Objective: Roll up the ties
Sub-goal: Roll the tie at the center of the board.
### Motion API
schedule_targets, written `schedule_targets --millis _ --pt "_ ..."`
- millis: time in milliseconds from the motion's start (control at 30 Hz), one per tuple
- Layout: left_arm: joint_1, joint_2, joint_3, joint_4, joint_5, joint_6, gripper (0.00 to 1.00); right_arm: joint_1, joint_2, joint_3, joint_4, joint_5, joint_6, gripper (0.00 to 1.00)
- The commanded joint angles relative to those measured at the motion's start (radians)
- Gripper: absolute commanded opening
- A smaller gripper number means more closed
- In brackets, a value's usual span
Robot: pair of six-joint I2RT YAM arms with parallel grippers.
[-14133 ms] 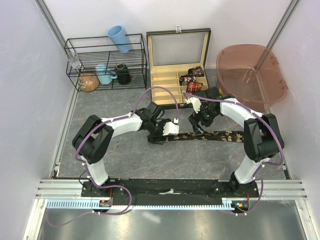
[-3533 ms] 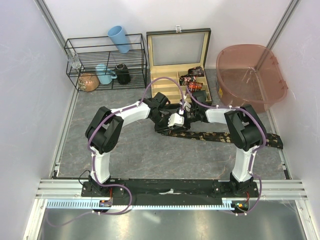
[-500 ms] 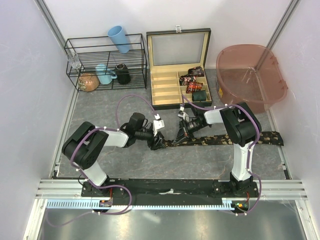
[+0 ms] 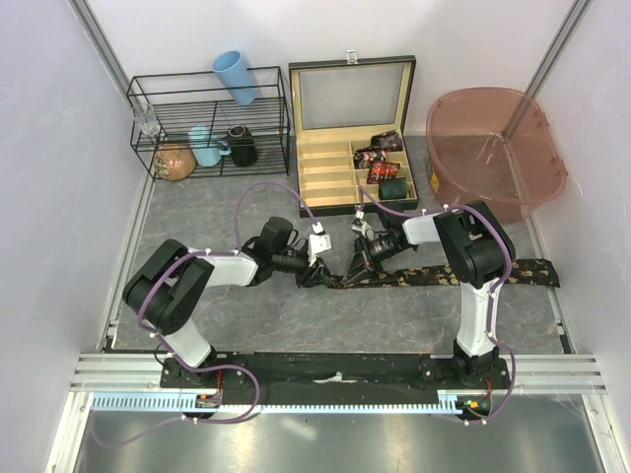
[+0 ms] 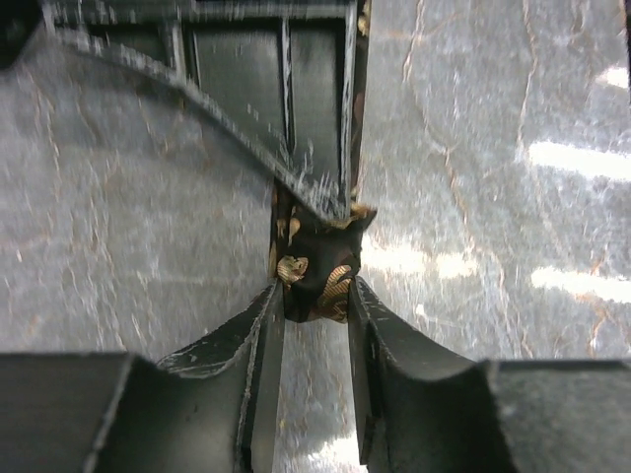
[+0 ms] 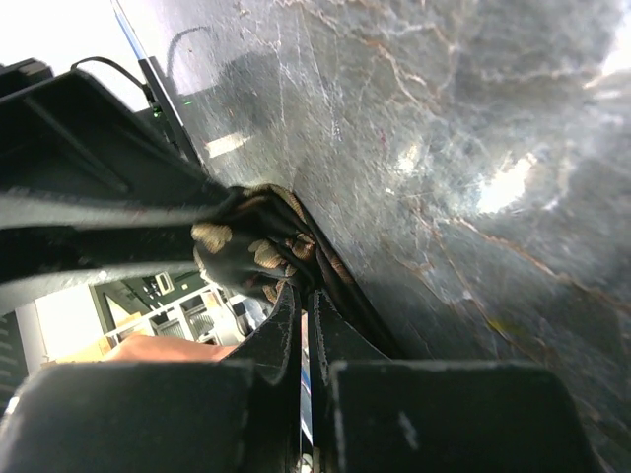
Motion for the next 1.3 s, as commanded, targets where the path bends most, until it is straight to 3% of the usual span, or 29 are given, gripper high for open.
schedule_targets --millis 0,300,700,1267 --pt "-0.024 0.004 0.07 0.014 0.01 -0.005 0.36 -0.009 0.059 -0.016 0.005 0.238 -0.055 0.0" --pt "-0.074 0.102 0.163 -0.003 -0.002 -0.047 0.36 -0.007 0.061 -0.016 0.019 0.236 -0.038 0.0" --pt "-0.108 0.159 0.218 -0.218 -0.08 0.027 0.41 -0.013 0.044 -0.042 0.06 0.249 -0.015 0.0" --pt "-0.048 0.11 0.16 -0.186 -0.068 -0.097 0.46 -0.087 0.015 -0.116 0.115 0.255 -0.003 0.0"
